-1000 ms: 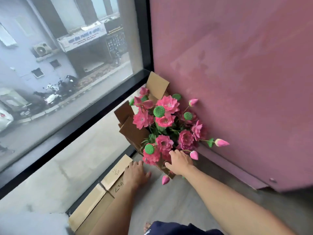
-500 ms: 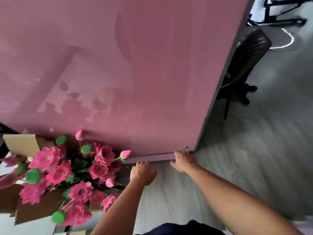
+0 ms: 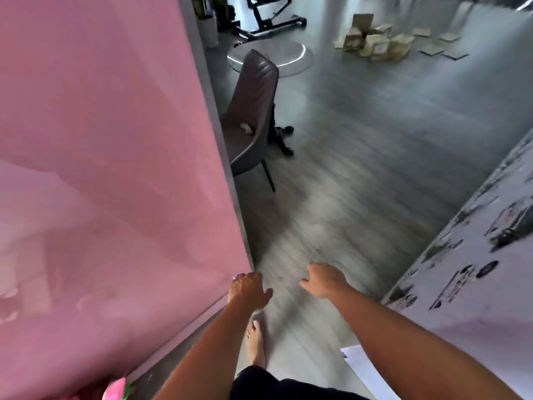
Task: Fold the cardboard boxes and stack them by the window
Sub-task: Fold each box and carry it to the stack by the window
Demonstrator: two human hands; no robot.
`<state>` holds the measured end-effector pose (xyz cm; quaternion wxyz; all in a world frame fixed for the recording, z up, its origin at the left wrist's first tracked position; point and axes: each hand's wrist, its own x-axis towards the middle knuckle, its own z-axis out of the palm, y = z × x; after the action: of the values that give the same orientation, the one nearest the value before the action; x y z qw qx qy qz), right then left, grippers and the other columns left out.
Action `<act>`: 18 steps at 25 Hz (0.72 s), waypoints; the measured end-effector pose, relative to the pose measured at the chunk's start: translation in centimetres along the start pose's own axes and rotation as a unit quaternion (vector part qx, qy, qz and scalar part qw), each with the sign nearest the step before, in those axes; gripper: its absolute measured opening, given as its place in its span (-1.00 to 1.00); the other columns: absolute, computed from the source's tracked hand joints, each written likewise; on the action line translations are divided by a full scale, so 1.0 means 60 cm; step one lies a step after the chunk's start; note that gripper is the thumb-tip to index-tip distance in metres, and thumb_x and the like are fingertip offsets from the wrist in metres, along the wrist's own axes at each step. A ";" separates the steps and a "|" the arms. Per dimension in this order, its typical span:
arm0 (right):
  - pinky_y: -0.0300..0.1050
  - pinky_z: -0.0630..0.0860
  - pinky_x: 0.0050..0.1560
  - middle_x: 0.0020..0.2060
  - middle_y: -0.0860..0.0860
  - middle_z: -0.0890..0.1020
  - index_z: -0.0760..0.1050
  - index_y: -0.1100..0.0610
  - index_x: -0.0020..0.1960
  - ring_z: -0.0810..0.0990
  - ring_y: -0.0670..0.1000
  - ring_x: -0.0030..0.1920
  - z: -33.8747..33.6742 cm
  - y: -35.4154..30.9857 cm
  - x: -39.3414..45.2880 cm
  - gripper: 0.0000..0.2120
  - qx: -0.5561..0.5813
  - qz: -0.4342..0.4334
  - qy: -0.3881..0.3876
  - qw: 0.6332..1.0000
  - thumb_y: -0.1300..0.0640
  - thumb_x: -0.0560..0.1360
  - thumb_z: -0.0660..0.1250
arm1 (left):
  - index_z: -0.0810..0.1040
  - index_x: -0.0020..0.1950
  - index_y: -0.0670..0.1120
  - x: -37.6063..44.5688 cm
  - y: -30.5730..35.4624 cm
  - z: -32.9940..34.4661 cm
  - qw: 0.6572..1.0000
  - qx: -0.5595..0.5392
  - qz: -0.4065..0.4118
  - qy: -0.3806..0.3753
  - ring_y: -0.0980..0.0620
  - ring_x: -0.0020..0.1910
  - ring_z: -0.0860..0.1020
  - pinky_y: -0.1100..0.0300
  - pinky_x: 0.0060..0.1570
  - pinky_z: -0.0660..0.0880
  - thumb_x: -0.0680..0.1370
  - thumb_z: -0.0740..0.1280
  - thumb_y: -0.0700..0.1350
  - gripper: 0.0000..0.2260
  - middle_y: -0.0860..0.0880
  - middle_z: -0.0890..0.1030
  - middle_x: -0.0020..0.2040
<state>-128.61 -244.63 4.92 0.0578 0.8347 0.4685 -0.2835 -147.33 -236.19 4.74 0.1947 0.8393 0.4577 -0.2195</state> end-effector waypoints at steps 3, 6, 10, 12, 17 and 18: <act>-0.05 0.49 0.17 0.24 0.12 0.59 0.48 0.09 0.32 0.57 0.15 0.25 -0.029 0.010 0.041 -0.54 0.035 0.052 0.000 0.998 -0.15 0.53 0.24 | 0.37 0.46 -0.05 0.081 0.022 -0.042 0.998 0.034 0.049 -0.021 -0.13 0.39 0.43 -0.08 0.35 0.41 0.62 0.16 0.21 -0.50 -0.10 0.48 0.40; -0.05 0.50 0.15 0.24 0.10 0.59 0.49 0.08 0.31 0.57 0.15 0.23 -0.056 0.003 0.083 -0.54 0.061 0.090 -0.012 0.994 -0.16 0.52 0.23 | 0.38 0.45 -0.05 0.148 0.032 -0.087 0.995 0.051 0.087 -0.022 -0.12 0.37 0.45 -0.01 0.32 0.43 0.62 0.18 0.22 -0.50 -0.09 0.49 0.39; -0.04 0.50 0.20 0.29 0.09 0.57 0.48 0.05 0.35 0.57 0.15 0.26 -0.106 -0.018 0.151 -0.52 0.095 0.123 0.003 0.988 -0.18 0.54 0.22 | 0.44 0.40 -0.06 0.246 0.036 -0.152 0.991 0.061 0.119 -0.022 -0.12 0.31 0.50 0.01 0.27 0.47 0.60 0.21 0.22 -0.52 -0.08 0.53 0.33; -0.04 0.49 0.20 0.30 0.09 0.56 0.47 0.04 0.37 0.56 0.15 0.27 -0.129 -0.015 0.176 -0.51 0.112 0.124 0.010 0.986 -0.19 0.55 0.22 | 0.44 0.39 -0.06 0.285 0.049 -0.176 0.988 0.076 0.135 -0.028 -0.11 0.31 0.51 0.01 0.27 0.47 0.61 0.20 0.21 -0.52 -0.08 0.53 0.33; -0.08 0.49 0.05 0.22 0.09 0.60 0.50 0.07 0.27 0.58 0.16 0.19 -0.171 0.058 0.228 -0.59 0.135 0.167 0.005 0.977 -0.15 0.55 0.23 | 0.39 0.43 -0.08 0.370 0.131 -0.214 0.972 0.119 0.194 -0.056 -0.11 0.30 0.49 -0.02 0.25 0.49 0.63 0.19 0.21 -0.51 -0.10 0.51 0.33; -0.09 0.48 0.01 0.21 0.09 0.60 0.52 0.07 0.25 0.59 0.16 0.18 -0.179 0.076 0.243 -0.61 0.134 0.175 -0.001 0.975 -0.14 0.55 0.23 | 0.39 0.43 -0.08 0.388 0.152 -0.221 0.970 0.124 0.203 -0.058 -0.11 0.30 0.49 -0.01 0.24 0.49 0.63 0.19 0.21 -0.51 -0.10 0.52 0.33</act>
<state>-114.55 -232.35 5.43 -0.0054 0.9037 0.2731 -0.3298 -125.70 -217.88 4.14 0.1558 0.9182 0.2346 -0.2784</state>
